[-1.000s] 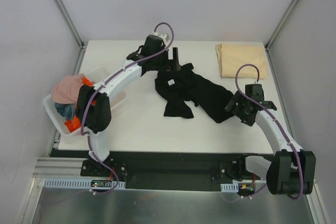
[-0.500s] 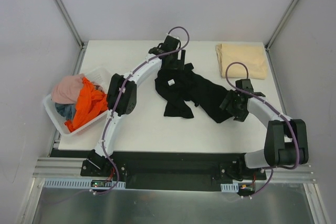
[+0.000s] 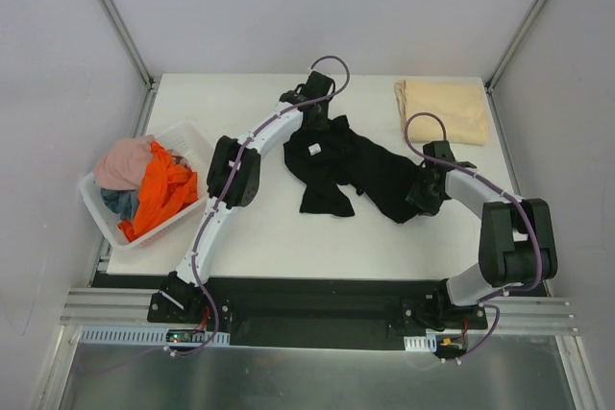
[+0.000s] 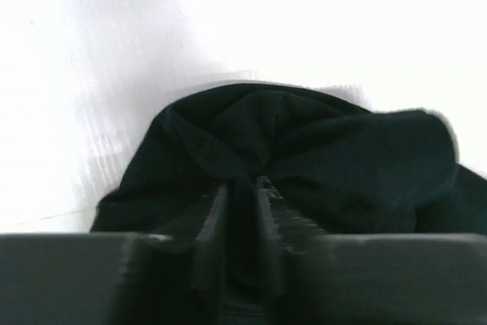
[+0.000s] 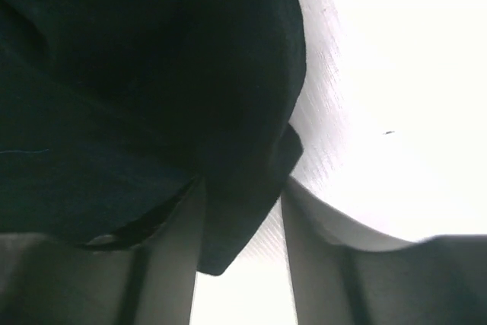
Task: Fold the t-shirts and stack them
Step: Flatten out the tshirt
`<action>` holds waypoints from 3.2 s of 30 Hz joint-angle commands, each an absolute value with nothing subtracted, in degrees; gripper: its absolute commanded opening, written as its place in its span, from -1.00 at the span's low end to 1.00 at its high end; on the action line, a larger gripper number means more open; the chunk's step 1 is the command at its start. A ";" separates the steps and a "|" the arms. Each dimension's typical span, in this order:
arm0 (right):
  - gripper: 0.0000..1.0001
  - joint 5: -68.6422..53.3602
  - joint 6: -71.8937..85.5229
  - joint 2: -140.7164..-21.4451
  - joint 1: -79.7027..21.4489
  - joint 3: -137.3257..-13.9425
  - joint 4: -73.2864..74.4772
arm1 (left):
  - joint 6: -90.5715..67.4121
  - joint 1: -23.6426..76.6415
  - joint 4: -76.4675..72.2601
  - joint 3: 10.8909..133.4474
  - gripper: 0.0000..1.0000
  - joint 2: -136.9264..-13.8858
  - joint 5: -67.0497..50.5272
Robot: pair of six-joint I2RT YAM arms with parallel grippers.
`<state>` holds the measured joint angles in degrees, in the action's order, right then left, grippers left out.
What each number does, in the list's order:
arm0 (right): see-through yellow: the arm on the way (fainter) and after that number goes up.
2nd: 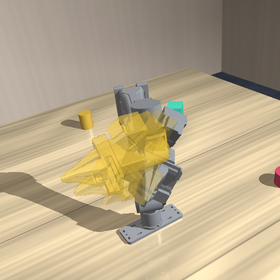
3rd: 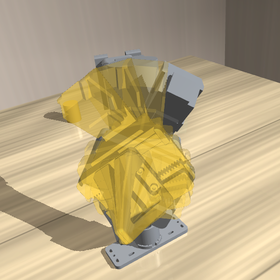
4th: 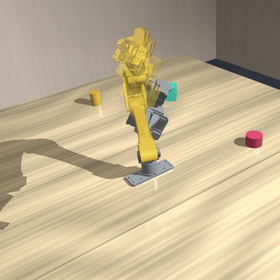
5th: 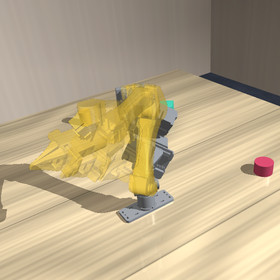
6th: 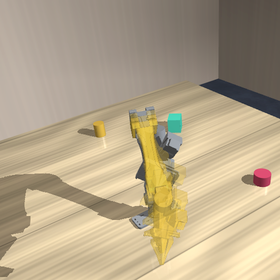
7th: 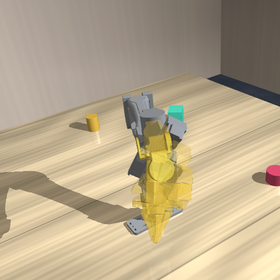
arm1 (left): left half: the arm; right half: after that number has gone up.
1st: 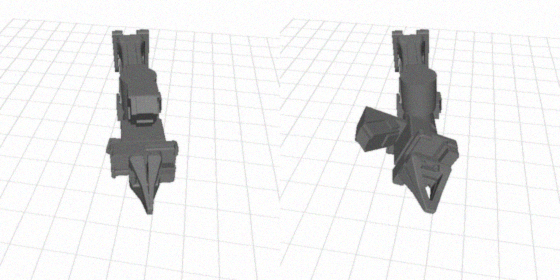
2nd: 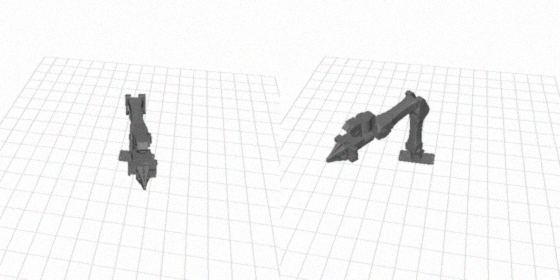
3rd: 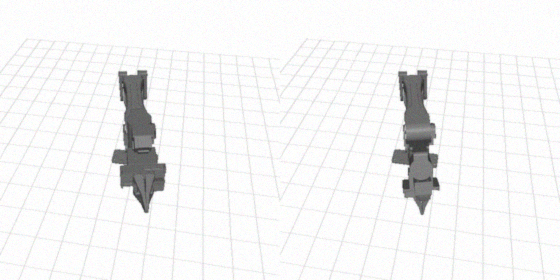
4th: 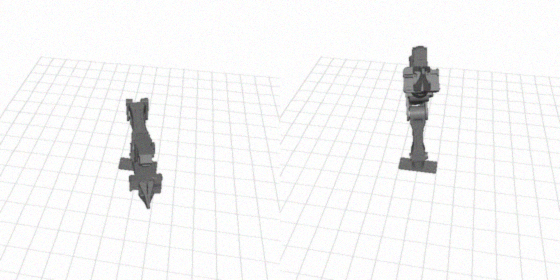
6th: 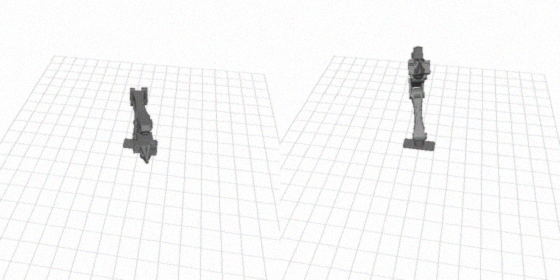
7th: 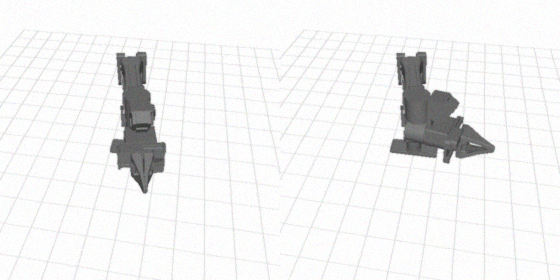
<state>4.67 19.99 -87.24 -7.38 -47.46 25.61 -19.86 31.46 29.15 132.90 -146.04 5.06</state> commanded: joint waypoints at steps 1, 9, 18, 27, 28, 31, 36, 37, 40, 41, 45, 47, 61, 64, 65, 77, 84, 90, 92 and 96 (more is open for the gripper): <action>-0.26 4.92 20.13 -87.98 -7.91 -49.39 23.82 | -17.58 31.64 29.36 134.13 -0.99 -145.37 5.71; -0.99 9.31 14.60 -79.39 -8.00 -50.80 26.10 | -17.75 31.64 29.01 129.03 -1.00 -135.91 5.71; -0.99 12.48 7.39 -60.84 -8.00 -57.73 28.83 | -13.27 31.64 24.97 118.33 -1.00 -110.27 9.06; -0.99 13.80 3.78 -45.45 -8.00 -74.33 34.01 | -12.66 31.64 9.16 94.43 -1.00 -74.67 3.43; -0.99 13.71 3.43 -44.57 -8.00 -75.66 34.19 | -12.66 31.64 8.27 93.09 -1.00 -72.01 2.21; -0.99 13.10 2.64 -41.67 -8.00 -80.74 34.63 | -12.74 31.64 6.16 89.74 -1.00 -63.04 -1.65; -0.99 12.04 2.64 -38.15 -7.91 -87.09 34.81 | -14.24 31.64 4.75 87.89 -1.00 -52.92 -10.62; -0.99 11.95 2.55 -37.97 -8.00 -87.88 34.89 | -14.50 31.64 4.49 87.98 -1.00 -52.21 -12.55; -0.99 12.74 2.29 -38.49 -8.00 -91.84 36.03 | -15.91 31.64 4.13 88.68 -1.00 -51.15 -16.95; -0.99 13.44 2.46 -38.93 -7.91 -92.98 36.30 | -16.08 31.64 4.04 88.94 -1.00 -52.11 -17.48; -0.99 25.62 2.90 -44.89 -8.00 -95.80 41.99 | -16.52 31.64 4.04 89.82 -1.00 -58.52 -13.73; -0.99 30.13 3.08 -51.48 -7.91 -95.98 43.94 | -16.35 31.64 4.30 89.82 -1.00 -64.99 -10.56; 0.93 25.48 8.88 -91.77 3.60 -95.30 49.93 | -18.98 27.07 39.64 126.05 0.99 -112.96 10.55; 0.93 24.97 9.32 -86.32 3.60 -88.45 46.15 | -20.38 27.07 39.03 118.15 0.99 -107.34 10.28; 0.93 23.74 9.40 -84.57 3.60 -86.42 45.36 | -20.83 27.07 38.76 113.43 0.99 -105.75 9.15; 0.93 10.30 9.67 -67.25 3.60 -63.56 39.99 | -32.24 29.97 36.83 72.64 0.99 -76.48 4.75; 0.93 6.07 10.02 -63.38 3.52 -58.28 37.00 | -43.83 36.30 37.09 56.80 0.99 -67.33 4.57; 0.93 5.71 10.11 -62.40 3.52 -55.64 35.77 | -54.21 36.30 37.53 42.46 0.99 -60.65 8.34; 0.93 5.63 9.85 -62.58 3.52 -55.37 35.77 | -55.80 36.21 37.79 40.52 0.99 -60.99 10.71; 0.93 5.01 9.58 -62.75 3.52 -54.84 35.51 | -61.16 36.04 39.46 41.40 0.99 -65.99 13.18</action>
<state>6.11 9.37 -63.37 3.51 -55.00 37.32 -53.36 36.32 38.33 40.75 -62.67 8.16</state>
